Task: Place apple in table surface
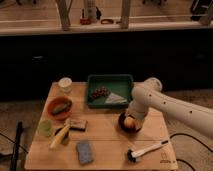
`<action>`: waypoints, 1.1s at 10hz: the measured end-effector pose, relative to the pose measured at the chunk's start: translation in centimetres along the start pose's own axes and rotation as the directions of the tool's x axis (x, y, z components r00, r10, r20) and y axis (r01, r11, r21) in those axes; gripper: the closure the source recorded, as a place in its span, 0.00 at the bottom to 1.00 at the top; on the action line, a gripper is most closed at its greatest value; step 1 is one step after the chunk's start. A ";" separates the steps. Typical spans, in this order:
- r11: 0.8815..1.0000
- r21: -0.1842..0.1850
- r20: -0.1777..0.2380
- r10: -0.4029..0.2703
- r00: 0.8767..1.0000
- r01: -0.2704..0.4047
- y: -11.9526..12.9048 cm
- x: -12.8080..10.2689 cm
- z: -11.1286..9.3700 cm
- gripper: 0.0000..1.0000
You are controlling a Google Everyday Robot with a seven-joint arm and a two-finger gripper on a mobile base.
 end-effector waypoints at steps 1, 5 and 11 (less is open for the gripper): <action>1.000 -0.006 0.004 0.000 1.000 0.000 -0.2 -0.1 0.3 0.21; 1.000 -0.012 0.014 0.006 1.000 -0.005 -1.0 0.0 1.1 0.21; 1.000 -0.004 0.027 0.029 0.999 -0.029 -1.1 0.7 1.3 0.29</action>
